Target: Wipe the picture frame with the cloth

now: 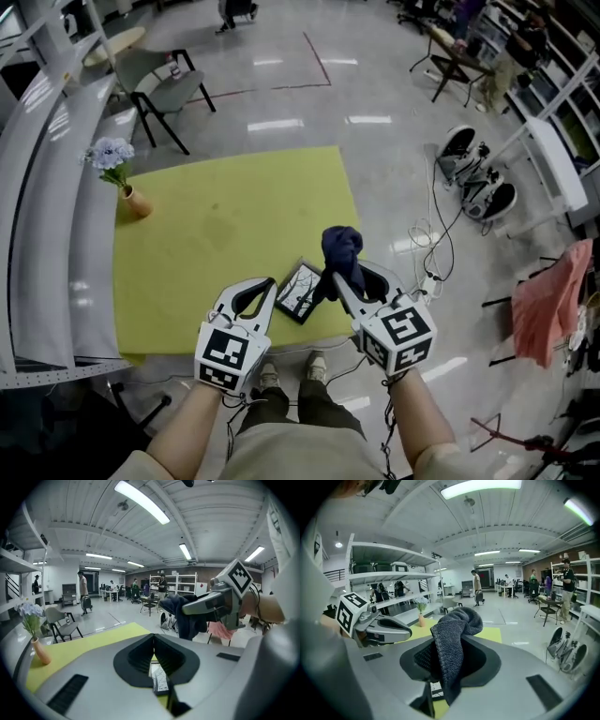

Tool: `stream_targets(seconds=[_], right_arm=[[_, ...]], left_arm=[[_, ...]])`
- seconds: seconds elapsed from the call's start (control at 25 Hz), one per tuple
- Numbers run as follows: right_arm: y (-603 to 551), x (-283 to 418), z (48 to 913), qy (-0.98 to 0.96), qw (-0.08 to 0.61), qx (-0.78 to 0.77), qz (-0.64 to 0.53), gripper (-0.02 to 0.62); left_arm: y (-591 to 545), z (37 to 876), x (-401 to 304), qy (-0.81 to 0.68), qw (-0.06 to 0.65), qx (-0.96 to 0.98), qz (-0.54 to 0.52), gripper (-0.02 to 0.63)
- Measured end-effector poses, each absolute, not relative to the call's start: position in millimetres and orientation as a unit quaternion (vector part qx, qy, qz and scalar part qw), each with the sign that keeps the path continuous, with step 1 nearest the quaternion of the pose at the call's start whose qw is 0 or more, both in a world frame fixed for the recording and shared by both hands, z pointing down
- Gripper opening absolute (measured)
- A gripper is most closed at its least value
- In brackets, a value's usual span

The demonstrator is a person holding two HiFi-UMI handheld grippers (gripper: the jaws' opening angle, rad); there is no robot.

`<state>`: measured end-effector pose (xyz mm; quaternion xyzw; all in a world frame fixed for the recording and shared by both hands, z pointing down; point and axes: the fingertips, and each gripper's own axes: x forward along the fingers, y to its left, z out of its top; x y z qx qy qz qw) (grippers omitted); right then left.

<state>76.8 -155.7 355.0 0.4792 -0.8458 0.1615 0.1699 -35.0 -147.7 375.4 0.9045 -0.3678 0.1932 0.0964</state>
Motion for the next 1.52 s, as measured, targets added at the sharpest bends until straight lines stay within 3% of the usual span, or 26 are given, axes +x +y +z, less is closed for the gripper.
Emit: stream_targets(seconds=[0.76, 1.52], right_arm=[[-211.5, 26.6, 547.8, -0.844, 0.260, 0.387, 0.262, 0.112], [-194.8, 63.4, 606.1, -0.805, 0.329, 0.396, 0.295, 0.115]], left_arm=[[-157.6, 567.0, -32.5, -0.355, 0.234, 0.860, 0.283, 0.008], [-158.8, 620.3, -34.4, -0.365, 0.291, 0.834, 0.295, 0.008]])
